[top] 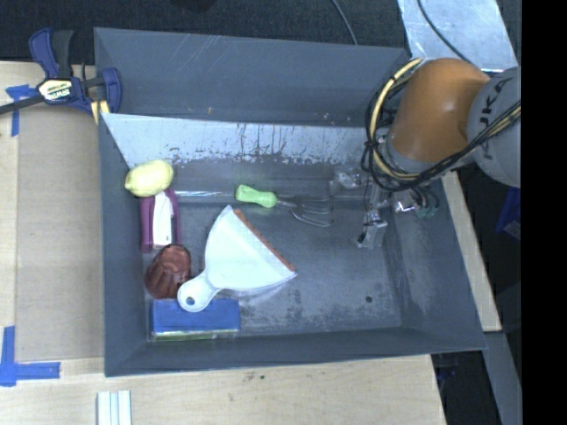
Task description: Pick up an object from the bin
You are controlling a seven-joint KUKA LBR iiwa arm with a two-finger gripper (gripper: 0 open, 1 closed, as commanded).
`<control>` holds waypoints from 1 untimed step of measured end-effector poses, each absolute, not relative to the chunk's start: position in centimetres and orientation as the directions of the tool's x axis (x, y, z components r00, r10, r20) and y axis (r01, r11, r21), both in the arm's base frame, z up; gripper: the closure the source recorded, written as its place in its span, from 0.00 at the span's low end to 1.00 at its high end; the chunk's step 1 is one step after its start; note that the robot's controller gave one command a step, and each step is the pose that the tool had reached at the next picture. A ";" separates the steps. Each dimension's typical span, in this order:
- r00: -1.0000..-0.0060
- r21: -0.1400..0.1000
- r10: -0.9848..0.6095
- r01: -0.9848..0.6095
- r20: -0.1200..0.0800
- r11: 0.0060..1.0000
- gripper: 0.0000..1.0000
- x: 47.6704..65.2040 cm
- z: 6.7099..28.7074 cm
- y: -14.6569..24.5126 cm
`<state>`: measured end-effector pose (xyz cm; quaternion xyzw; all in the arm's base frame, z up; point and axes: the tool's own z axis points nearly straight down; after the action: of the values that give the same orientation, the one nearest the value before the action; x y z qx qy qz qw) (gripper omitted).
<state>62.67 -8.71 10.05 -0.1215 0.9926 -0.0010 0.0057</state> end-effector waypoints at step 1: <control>-0.999 0.001 -0.036 -0.036 -0.009 0.999 0.00 62.7 7.1 -5.4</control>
Offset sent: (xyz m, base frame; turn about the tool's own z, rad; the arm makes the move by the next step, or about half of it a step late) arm -0.0023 -0.0174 -0.0305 0.4655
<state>62.70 -5.44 7.05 -0.0182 0.9998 0.0005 0.0045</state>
